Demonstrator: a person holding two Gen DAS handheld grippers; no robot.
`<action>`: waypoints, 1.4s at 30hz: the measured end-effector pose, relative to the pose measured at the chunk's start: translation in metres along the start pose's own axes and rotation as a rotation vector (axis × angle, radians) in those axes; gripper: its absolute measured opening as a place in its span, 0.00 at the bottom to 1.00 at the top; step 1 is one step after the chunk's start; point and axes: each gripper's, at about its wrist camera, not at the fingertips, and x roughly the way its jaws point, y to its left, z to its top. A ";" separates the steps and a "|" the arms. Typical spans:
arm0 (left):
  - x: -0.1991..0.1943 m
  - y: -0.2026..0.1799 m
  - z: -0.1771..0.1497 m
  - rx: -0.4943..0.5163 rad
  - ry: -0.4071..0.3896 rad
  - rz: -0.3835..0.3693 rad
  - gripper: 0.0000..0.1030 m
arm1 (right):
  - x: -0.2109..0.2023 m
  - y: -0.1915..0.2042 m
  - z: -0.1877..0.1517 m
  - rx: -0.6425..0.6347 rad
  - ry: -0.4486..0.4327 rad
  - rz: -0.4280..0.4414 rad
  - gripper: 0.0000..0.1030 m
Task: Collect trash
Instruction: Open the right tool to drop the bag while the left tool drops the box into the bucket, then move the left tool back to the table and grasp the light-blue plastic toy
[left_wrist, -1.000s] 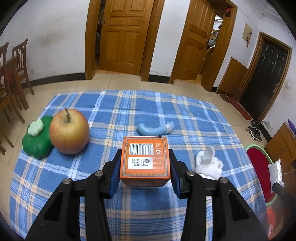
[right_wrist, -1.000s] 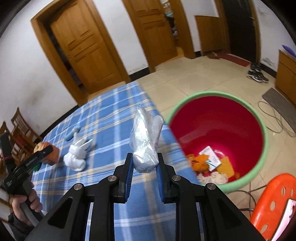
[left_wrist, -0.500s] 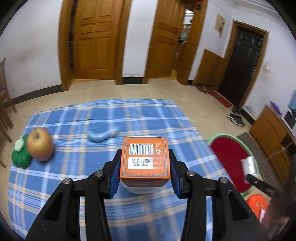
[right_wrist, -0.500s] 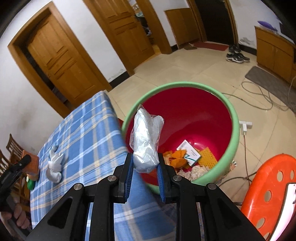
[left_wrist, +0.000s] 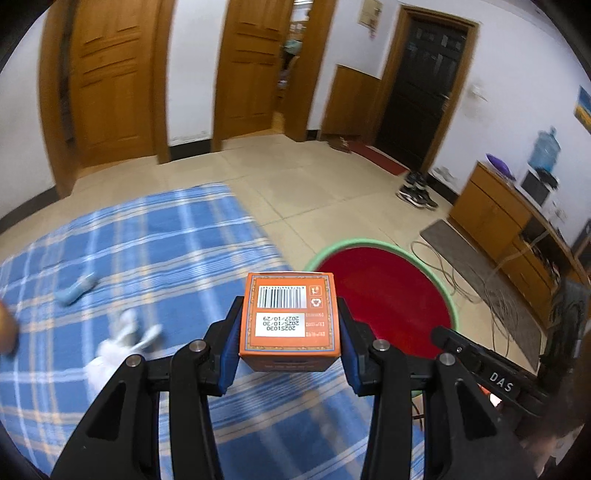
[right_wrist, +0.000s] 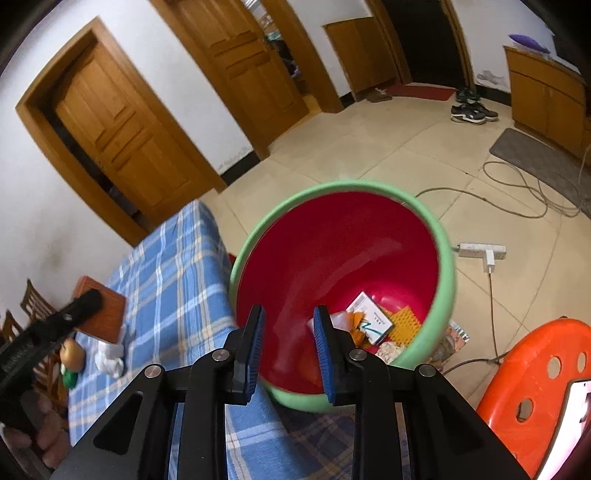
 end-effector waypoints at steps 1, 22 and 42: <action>0.006 -0.009 0.001 0.014 0.009 -0.011 0.45 | -0.002 -0.003 0.000 0.012 -0.006 -0.004 0.27; 0.069 -0.084 -0.001 0.128 0.105 -0.065 0.60 | -0.020 -0.053 0.001 0.135 -0.028 -0.007 0.28; 0.008 0.017 0.007 0.004 0.031 0.096 0.61 | -0.041 0.002 -0.012 0.039 -0.016 0.050 0.32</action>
